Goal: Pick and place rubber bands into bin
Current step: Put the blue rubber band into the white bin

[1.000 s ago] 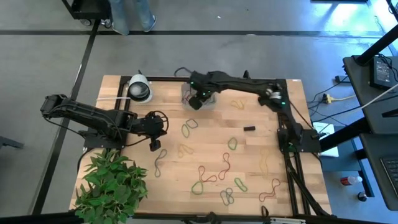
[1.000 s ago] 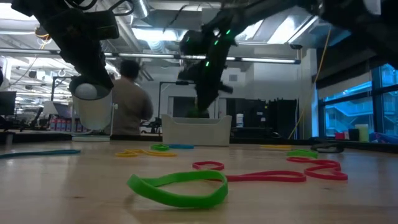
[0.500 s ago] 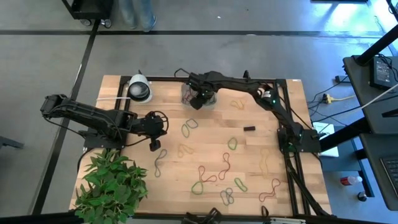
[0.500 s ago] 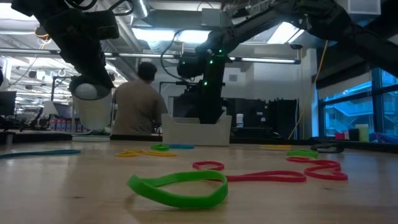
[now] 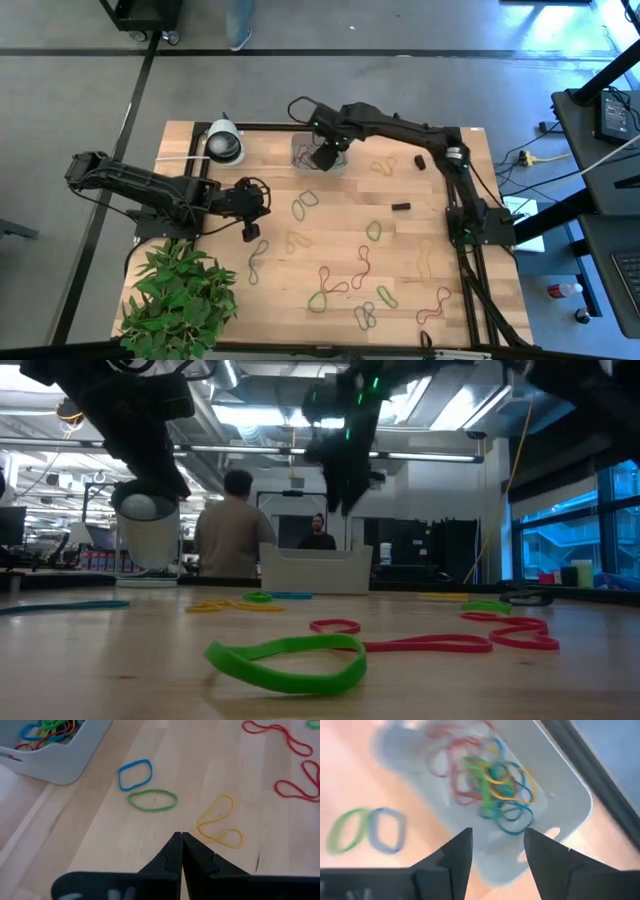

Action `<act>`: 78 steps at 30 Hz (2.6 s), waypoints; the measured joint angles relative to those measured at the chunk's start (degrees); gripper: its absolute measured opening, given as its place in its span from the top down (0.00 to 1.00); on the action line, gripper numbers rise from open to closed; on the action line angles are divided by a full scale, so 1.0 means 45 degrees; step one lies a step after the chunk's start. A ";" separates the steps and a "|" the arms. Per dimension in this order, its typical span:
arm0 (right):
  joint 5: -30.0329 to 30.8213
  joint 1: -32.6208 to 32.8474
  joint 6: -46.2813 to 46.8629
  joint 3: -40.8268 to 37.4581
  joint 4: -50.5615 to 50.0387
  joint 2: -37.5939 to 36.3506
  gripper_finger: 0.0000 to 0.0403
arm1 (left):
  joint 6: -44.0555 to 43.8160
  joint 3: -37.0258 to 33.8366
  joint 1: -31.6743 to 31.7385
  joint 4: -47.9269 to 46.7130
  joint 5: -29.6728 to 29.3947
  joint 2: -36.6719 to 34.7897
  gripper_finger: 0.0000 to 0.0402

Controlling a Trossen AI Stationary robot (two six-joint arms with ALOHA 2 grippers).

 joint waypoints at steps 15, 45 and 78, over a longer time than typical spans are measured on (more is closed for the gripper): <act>0.0680 0.2991 0.0004 -0.9811 0.5281 -0.8037 0.80 | -0.0395 0.2657 -0.0943 -0.1807 -0.1005 0.2002 1.00; 0.0788 0.7855 0.4051 -1.9307 0.8019 -1.6124 0.97 | -0.9721 0.5871 -0.2297 -0.6997 0.3605 1.0097 0.68; 0.0812 0.9149 0.4150 -1.9299 0.7993 -1.6119 0.97 | -0.8196 1.1700 -0.1016 -0.9726 -0.0557 0.9528 1.00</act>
